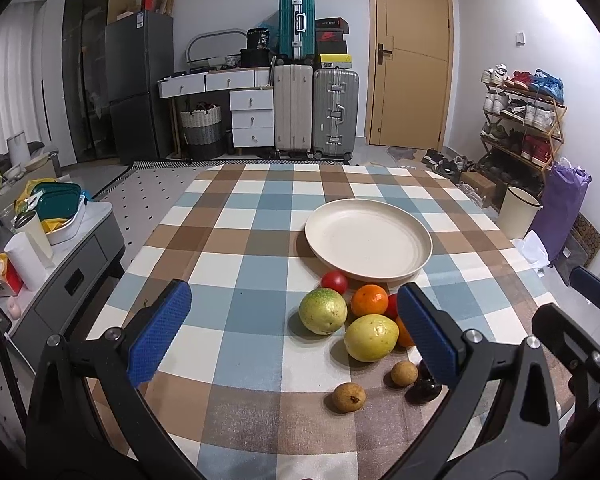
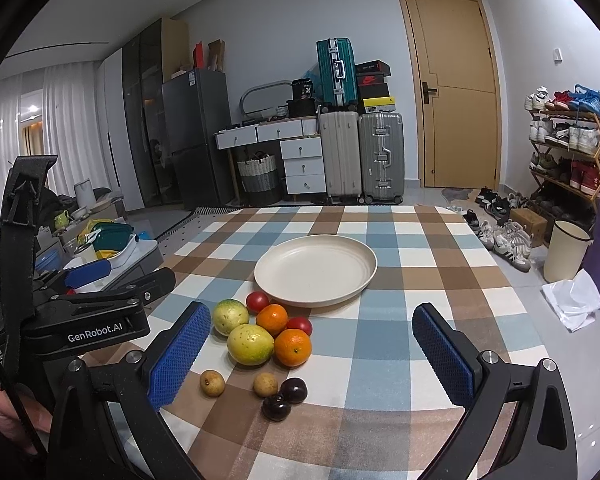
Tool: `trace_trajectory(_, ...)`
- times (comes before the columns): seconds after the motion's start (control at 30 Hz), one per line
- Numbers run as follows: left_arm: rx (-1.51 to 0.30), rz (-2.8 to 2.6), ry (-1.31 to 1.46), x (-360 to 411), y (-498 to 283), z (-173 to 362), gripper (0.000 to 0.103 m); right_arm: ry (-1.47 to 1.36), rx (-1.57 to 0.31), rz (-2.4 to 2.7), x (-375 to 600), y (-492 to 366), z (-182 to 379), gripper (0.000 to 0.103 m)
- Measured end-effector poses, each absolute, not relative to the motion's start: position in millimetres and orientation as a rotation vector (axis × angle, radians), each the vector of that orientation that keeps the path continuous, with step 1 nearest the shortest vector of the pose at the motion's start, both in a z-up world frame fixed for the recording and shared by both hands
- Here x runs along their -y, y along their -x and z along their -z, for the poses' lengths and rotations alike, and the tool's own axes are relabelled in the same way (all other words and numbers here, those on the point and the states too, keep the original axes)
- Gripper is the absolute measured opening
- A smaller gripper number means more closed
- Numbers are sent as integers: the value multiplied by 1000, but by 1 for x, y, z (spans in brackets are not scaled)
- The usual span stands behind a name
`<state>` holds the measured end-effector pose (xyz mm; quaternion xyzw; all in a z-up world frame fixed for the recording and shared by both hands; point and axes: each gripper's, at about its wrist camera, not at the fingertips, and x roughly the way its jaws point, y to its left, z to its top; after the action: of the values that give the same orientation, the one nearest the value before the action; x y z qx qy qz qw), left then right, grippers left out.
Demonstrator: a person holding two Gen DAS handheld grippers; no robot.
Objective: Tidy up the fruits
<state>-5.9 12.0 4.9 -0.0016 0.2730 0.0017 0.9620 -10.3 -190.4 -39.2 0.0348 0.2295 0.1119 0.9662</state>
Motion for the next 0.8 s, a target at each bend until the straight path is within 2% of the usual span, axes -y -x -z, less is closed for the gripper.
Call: trace_trajectory(0.8,-602,13,54,-20,-11,17,103,-96,-481,-227,196,9,46,103)
